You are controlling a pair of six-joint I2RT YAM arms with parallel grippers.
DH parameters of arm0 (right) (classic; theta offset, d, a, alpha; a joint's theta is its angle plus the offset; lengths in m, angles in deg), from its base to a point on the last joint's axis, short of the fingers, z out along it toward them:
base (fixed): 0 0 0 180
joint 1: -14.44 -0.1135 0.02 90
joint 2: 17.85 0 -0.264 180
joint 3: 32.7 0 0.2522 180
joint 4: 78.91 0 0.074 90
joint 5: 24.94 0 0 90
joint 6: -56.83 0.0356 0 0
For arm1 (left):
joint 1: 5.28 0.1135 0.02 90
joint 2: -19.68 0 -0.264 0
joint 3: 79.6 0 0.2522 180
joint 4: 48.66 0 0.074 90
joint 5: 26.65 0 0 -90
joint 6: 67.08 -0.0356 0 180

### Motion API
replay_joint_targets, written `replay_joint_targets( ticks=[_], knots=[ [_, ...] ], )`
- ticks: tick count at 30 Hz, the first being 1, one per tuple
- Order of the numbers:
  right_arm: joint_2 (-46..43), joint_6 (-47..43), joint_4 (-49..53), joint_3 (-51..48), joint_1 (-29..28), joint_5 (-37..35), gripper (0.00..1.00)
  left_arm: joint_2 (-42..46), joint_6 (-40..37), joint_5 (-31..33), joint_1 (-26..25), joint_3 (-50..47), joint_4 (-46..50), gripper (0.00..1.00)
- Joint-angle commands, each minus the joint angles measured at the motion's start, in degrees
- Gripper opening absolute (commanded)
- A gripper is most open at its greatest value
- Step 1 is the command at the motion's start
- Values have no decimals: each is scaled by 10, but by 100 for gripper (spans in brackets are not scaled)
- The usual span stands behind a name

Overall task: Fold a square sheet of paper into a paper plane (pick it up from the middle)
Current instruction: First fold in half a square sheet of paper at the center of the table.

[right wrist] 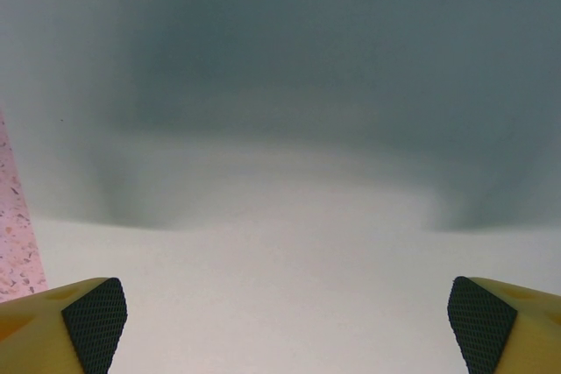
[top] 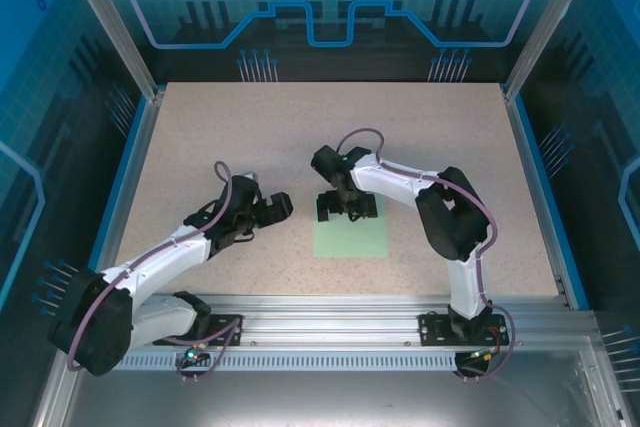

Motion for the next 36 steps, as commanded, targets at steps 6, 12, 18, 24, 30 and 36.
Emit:
replay_joint_targets(
  ticks=[6, 12, 18, 24, 30, 36],
  knots=[
    [28, 6, 13, 5, -9, 10, 98, -13, -12, -33, 12, 21, -2, 98],
    [23, 4, 32, 13, -13, -9, 97, 3, -12, -41, 13, 16, 6, 99],
    [2, 0, 54, 30, -17, -40, 99, 2, -9, -42, 13, 5, -4, 98],
    [20, 4, 52, 34, -11, -37, 99, -6, -10, -46, 14, 8, -2, 99],
    [36, 8, 16, 23, -3, 11, 99, -13, -11, -47, 15, 11, 1, 99],
    [61, 34, 10, 5, 5, 12, 99, -20, -12, -51, 15, 13, 0, 98]
  ],
)
